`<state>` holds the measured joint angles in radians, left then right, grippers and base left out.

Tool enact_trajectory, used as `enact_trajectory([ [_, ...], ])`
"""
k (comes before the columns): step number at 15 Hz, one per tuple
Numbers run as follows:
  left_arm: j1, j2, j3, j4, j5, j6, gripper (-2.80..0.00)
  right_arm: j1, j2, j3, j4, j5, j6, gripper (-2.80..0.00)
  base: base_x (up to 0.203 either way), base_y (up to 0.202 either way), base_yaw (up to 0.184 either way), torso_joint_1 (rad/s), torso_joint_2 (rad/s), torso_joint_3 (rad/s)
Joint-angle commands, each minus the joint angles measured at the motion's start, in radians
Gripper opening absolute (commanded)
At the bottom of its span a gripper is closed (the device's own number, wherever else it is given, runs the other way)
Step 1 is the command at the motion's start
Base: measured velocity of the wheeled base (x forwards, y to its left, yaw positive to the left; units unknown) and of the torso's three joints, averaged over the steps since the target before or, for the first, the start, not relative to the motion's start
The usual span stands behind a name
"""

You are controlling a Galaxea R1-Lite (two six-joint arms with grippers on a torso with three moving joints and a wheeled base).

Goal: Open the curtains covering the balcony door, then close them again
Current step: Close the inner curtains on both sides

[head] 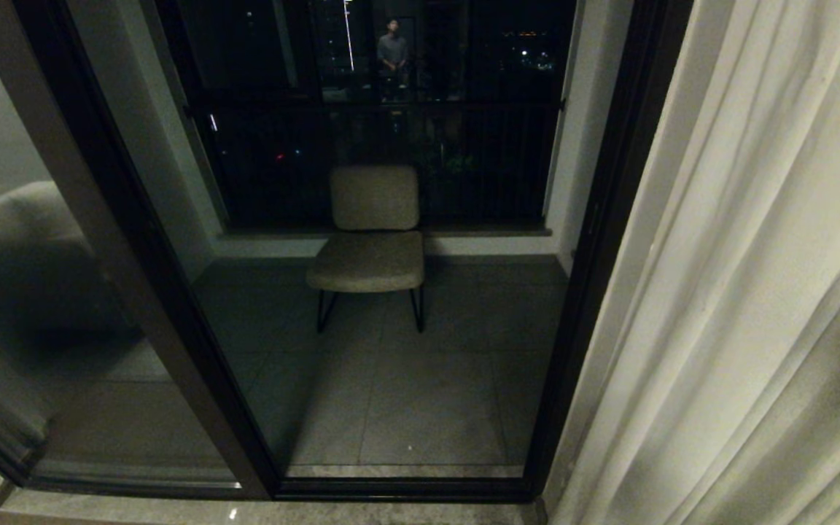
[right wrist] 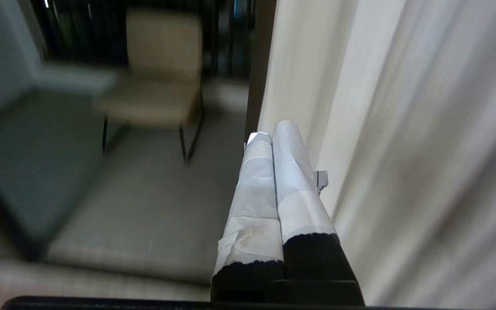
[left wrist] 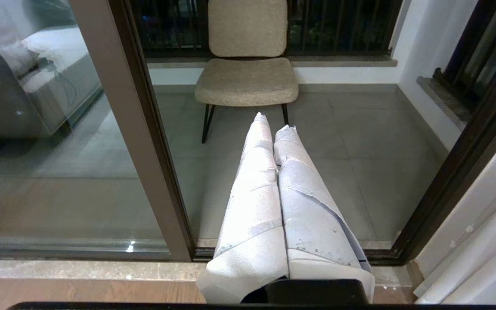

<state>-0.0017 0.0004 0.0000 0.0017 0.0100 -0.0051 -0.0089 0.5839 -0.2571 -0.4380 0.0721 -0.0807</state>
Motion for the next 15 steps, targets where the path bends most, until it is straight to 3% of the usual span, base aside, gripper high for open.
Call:
enact_trajectory([
  [1,0.000,0.000,0.000,0.000,-0.001,0.001,-2.80,-0.001,0.277,-0.233,-0.068,0.002,0.008,0.00,0.000,0.000,0.000,0.000,0.00,0.000],
  [15,0.000,0.000,0.000,0.000,0.001,0.001,-2.80,-0.002,0.928,-0.932,-0.195,0.000,0.031,0.00,0.000,0.000,0.000,0.000,0.00,0.000],
])
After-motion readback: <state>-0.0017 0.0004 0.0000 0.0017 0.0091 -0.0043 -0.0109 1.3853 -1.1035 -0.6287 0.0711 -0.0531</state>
